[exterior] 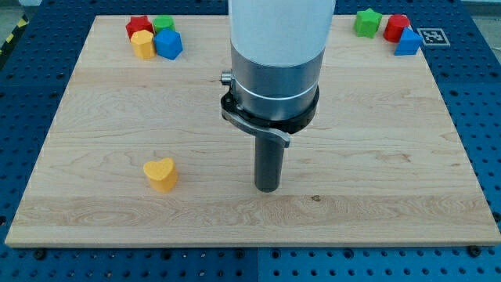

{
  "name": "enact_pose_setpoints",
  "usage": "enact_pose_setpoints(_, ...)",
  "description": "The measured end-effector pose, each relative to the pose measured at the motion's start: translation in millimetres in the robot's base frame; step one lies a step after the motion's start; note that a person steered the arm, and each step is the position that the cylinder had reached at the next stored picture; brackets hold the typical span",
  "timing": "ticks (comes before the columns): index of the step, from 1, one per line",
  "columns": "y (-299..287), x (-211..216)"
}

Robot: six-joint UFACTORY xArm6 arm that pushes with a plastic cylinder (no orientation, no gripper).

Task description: Place the yellow heart below the green star

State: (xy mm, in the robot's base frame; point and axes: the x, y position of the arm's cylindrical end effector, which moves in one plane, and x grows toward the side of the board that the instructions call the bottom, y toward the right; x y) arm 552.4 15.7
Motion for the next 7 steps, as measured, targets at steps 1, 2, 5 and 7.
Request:
enact_pose_setpoints(1, -1.8, 4.7)
enact_pose_setpoints(2, -27.6, 15.3)
enact_pose_setpoints(5, -150.6, -35.6)
enact_pose_setpoints(7, -183.7, 6.6)
